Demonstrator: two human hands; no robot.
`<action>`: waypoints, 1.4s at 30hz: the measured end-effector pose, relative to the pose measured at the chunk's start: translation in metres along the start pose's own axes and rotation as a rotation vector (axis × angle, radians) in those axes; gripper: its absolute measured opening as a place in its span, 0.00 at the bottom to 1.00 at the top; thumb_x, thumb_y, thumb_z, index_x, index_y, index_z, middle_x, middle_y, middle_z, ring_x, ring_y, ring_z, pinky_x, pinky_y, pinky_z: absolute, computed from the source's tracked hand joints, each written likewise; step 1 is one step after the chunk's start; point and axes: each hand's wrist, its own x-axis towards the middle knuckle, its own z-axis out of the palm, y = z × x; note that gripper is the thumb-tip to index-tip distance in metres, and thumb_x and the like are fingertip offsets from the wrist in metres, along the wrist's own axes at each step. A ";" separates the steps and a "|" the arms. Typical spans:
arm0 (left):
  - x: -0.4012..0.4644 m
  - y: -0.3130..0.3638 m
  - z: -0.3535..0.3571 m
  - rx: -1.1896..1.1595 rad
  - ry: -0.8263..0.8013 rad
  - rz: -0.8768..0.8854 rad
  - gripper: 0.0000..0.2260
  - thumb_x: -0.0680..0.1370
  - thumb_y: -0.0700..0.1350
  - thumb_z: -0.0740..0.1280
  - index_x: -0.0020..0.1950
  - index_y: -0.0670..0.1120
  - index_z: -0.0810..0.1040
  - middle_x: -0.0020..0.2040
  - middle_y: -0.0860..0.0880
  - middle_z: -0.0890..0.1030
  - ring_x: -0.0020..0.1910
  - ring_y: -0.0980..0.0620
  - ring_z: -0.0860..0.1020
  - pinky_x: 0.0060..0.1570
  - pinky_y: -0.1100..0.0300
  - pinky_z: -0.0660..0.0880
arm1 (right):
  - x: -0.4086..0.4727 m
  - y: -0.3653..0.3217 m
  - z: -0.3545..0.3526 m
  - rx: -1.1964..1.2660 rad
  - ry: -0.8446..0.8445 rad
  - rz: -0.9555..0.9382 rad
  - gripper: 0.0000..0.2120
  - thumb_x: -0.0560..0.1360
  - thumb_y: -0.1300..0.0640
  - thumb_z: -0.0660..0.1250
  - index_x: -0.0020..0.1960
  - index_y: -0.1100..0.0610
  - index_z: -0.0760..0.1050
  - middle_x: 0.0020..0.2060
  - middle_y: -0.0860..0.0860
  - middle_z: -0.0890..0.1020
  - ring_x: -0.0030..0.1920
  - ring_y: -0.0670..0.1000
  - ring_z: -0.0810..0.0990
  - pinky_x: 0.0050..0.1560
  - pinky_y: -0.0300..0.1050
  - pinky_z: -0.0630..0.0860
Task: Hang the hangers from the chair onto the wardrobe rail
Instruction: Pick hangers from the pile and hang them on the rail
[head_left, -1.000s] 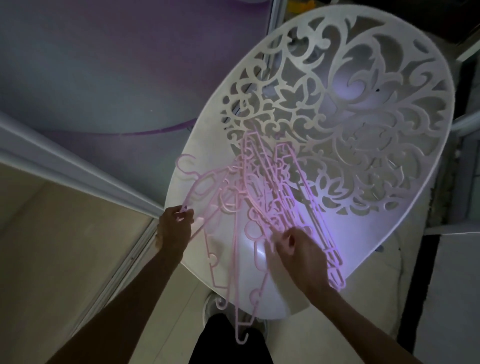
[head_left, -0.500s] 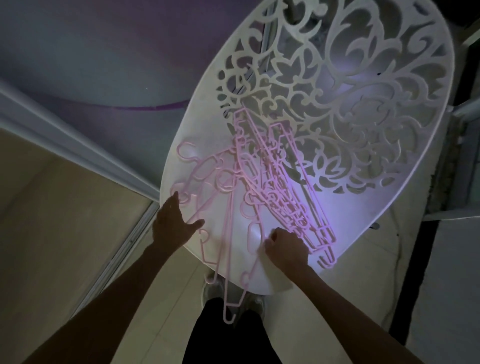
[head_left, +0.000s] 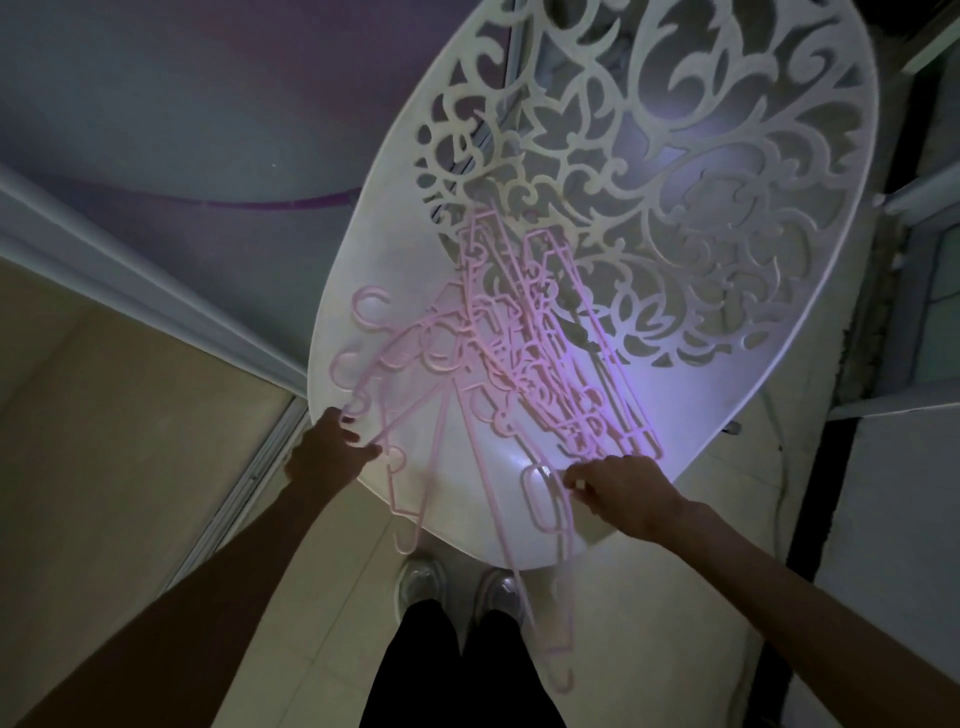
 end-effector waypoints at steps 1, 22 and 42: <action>-0.002 0.002 -0.005 0.003 0.051 0.023 0.24 0.69 0.46 0.76 0.60 0.41 0.73 0.54 0.45 0.82 0.55 0.44 0.79 0.54 0.54 0.73 | 0.000 0.004 -0.004 -0.013 0.030 0.006 0.12 0.80 0.51 0.55 0.59 0.48 0.72 0.53 0.50 0.81 0.53 0.53 0.79 0.46 0.42 0.70; -0.082 0.104 -0.150 0.121 -0.004 0.230 0.17 0.69 0.54 0.74 0.40 0.49 0.67 0.34 0.52 0.82 0.38 0.52 0.81 0.39 0.62 0.68 | -0.033 -0.003 -0.150 -0.274 0.351 0.077 0.16 0.51 0.52 0.82 0.24 0.54 0.74 0.17 0.52 0.74 0.23 0.53 0.77 0.31 0.39 0.75; -0.152 0.141 -0.228 0.357 0.123 0.222 0.18 0.70 0.54 0.73 0.52 0.46 0.75 0.42 0.51 0.84 0.40 0.52 0.82 0.46 0.62 0.74 | -0.048 -0.049 -0.201 -0.264 0.245 0.214 0.15 0.81 0.53 0.50 0.60 0.56 0.72 0.55 0.54 0.81 0.57 0.55 0.79 0.67 0.47 0.60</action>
